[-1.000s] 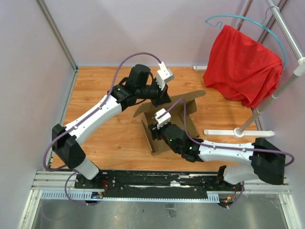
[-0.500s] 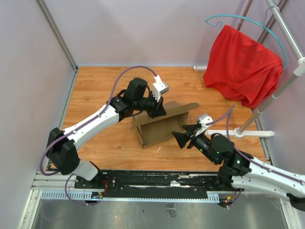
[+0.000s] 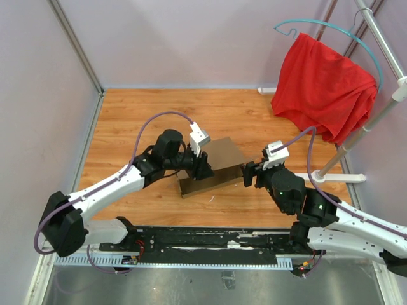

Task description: Fold the paper box

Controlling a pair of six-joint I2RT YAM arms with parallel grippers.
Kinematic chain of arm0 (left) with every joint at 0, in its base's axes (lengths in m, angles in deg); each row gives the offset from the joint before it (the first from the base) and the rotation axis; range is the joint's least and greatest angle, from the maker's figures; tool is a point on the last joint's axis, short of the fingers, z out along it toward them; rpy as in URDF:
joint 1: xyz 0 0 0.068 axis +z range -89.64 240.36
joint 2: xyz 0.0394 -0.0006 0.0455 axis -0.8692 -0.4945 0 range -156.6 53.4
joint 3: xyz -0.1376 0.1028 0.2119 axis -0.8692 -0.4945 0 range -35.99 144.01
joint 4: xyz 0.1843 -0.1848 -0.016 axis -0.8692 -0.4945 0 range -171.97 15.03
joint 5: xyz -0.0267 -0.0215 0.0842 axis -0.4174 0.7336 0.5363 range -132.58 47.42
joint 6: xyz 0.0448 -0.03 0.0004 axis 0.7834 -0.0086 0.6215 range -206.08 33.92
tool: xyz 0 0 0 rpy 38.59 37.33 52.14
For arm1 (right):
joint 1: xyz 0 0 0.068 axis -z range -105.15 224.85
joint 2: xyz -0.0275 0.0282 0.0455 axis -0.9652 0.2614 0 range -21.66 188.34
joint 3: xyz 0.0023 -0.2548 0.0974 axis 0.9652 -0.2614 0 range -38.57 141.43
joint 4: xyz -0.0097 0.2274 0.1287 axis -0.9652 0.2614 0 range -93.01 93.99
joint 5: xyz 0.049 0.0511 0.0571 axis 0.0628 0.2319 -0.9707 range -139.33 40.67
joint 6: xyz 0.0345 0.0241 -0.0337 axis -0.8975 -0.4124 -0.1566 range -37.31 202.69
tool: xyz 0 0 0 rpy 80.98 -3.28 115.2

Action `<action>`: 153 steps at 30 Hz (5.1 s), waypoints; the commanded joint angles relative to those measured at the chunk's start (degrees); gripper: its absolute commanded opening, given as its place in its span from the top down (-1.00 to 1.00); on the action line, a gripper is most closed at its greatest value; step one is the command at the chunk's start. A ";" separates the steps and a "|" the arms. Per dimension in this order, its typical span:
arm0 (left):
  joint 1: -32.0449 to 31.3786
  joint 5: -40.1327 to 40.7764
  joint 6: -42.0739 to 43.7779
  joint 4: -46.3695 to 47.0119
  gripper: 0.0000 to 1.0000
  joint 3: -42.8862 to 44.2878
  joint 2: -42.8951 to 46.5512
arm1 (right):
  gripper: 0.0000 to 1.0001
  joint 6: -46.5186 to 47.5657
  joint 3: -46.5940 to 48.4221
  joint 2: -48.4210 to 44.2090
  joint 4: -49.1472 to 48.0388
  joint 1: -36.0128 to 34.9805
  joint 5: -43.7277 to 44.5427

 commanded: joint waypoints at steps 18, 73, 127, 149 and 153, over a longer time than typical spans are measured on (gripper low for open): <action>-1.44 30.52 -25.92 6.40 -0.04 -25.13 34.69 | -0.25 -0.11 17.56 30.08 7.42 31.67 -38.28; 10.50 31.32 -17.80 12.41 -0.01 -0.21 -17.41 | -0.26 -5.08 18.30 56.02 -0.75 41.34 -48.24; 12.01 28.82 -12.59 19.94 -0.45 -21.88 3.54 | -0.99 -2.95 6.94 37.86 7.02 32.71 -36.97; 12.01 27.86 -12.04 21.90 -0.44 -21.64 0.80 | -0.99 -2.18 8.93 39.90 6.35 30.64 -37.86; 12.01 24.75 -12.41 23.17 -0.41 -21.90 -0.13 | -0.99 -2.09 9.56 42.38 5.24 30.06 -39.49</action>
